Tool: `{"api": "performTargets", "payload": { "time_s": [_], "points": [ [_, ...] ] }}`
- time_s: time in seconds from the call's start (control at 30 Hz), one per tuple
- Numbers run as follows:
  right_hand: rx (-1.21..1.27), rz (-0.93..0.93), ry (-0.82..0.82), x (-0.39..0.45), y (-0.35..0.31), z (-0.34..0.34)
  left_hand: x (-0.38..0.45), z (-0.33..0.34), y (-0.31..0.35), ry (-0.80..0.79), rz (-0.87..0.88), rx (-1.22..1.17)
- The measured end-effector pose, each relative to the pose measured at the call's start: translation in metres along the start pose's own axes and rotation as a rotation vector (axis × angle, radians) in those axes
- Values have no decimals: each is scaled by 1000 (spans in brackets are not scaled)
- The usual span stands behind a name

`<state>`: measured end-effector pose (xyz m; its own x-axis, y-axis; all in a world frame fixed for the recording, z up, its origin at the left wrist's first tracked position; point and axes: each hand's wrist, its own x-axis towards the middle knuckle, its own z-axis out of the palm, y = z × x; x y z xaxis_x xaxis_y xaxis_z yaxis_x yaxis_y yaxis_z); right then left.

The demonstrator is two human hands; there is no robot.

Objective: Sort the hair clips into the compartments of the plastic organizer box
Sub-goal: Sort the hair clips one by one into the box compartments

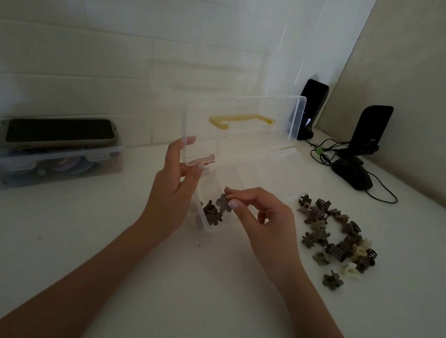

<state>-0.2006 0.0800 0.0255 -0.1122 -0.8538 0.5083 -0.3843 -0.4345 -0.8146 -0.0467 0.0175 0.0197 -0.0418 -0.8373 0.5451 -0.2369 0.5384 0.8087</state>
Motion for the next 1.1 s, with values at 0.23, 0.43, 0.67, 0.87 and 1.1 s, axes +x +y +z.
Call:
{"api": "performTargets", "payload": {
  "time_s": [0.23, 0.43, 0.67, 0.87, 1.1],
  "points": [
    [-76, -63, 57, -1, -2, 2, 0, 0, 1, 0, -12, -2],
    [-140, -91, 48, 0, -7, 11, 0, 1, 0, -4, -8, -28],
    [-129, -83, 58, -2, -3, 7, 1, 2, -5, 6, 5, -11],
    [-156, -31, 195, 3, 0, -4, 3, 1, -7, 15, 0, -34],
    [-658, 270, 493, 7, 17, -42, 5, 3, -15, 26, -159, -140]
  ]
}}
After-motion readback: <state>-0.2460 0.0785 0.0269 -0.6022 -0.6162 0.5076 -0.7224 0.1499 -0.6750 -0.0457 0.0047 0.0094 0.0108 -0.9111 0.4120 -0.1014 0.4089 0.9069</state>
